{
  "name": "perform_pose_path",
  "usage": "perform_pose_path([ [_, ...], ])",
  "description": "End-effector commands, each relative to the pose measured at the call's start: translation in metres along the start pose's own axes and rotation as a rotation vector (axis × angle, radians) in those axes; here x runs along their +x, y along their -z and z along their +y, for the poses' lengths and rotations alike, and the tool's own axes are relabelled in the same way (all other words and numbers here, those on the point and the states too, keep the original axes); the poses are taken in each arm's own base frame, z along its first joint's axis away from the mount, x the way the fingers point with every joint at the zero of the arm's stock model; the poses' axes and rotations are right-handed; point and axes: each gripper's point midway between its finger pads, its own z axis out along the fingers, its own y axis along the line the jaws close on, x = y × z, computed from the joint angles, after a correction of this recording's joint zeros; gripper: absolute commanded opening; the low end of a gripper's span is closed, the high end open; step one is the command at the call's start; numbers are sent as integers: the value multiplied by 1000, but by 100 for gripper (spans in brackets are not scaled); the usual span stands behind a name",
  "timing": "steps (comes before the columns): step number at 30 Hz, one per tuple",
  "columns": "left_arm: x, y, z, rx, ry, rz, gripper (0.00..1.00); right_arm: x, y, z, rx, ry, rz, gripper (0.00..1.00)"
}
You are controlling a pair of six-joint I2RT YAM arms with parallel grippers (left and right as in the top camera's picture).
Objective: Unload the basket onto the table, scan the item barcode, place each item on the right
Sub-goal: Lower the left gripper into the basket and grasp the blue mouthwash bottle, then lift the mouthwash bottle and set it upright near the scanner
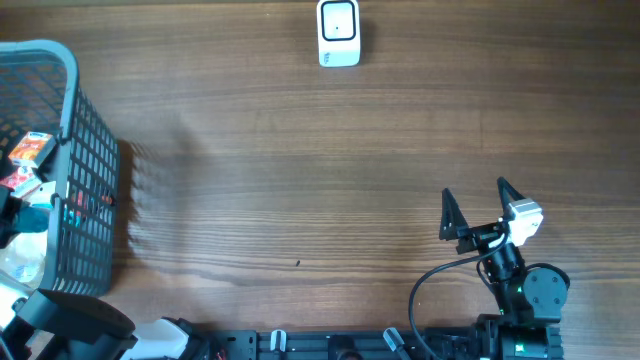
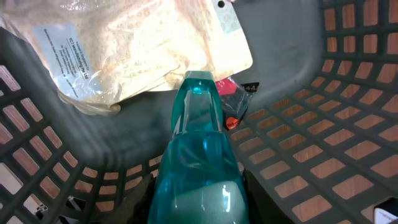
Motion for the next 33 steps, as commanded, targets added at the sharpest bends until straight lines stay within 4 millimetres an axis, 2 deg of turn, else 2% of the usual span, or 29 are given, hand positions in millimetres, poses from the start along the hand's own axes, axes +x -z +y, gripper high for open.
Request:
perform_pose_path([
  [1,-13,31,-21,92,-23,-79,4,-1,0,1,-1,19,-5,100],
  [3,-14,51,-36,166,-39,-110,4,-1,0,1,-1,19,-6,100],
  [4,-14,77,-52,242,-64,-158,4,-1,0,1,-1,19,-6,100],
  [5,-14,92,-58,277,-80,-194,4,-1,0,1,-2,20,-5,100],
  [10,1,176,-77,399,-105,-410,4,-1,0,1,-1,19,-6,100],
  [13,31,226,-92,531,-179,-525,4,-1,0,1,-1,20,-6,100],
  [17,79,267,-106,697,-231,-559,4,-1,0,1,-1,19,-6,100],
  [19,99,274,-117,757,-293,-535,4,-1,0,1,-1,19,-6,100],
  [23,138,271,-147,855,-446,-401,4,-1,0,1,-1,19,-6,100],
  [24,156,272,-157,894,-508,-349,4,-1,0,1,-1,19,-6,100],
  [28,204,269,-179,968,-676,-196,4,-1,0,1,-1,20,-6,100],
  [29,217,264,-185,970,-721,-146,4,-1,0,1,-1,19,-6,100],
  [31,227,250,-190,923,-752,-93,4,-1,0,1,-1,19,-6,100],
  [33,235,227,-194,834,-778,-36,4,-1,0,1,-1,19,-6,100],
])
